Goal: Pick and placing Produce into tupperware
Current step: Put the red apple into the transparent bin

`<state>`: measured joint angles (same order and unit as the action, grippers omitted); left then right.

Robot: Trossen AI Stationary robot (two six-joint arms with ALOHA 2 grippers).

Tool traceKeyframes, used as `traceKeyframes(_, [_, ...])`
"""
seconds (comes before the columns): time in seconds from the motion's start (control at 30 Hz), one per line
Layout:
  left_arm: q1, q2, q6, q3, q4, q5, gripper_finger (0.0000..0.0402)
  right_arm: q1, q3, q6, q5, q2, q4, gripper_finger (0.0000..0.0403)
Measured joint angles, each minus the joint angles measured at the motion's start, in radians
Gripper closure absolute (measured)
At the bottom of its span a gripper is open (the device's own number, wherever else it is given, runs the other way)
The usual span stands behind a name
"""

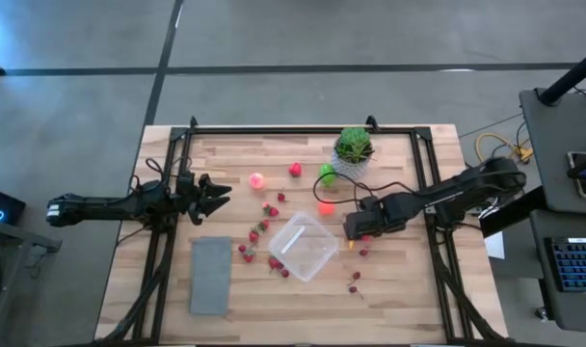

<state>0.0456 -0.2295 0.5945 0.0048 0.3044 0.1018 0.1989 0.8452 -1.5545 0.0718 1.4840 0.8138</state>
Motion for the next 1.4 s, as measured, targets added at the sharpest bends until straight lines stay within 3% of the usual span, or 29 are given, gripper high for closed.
traceKeyframes(0.7, [0.000,-0.005,0.000,0.000,-0.001,-0.003,0.0181,-0.001,0.001,-0.192,0.060,0.091,-0.019,0.0077])
traceKeyframes(1.07, [0.000,-0.009,0.000,0.000,-0.001,-0.003,0.0181,-0.001,0.002,-0.199,0.063,0.089,-0.017,0.0132])
traceKeyframes(1.4, [0.000,-0.010,0.000,0.000,-0.001,-0.002,0.0181,0.000,0.033,-0.167,0.054,0.025,-0.007,0.0108])
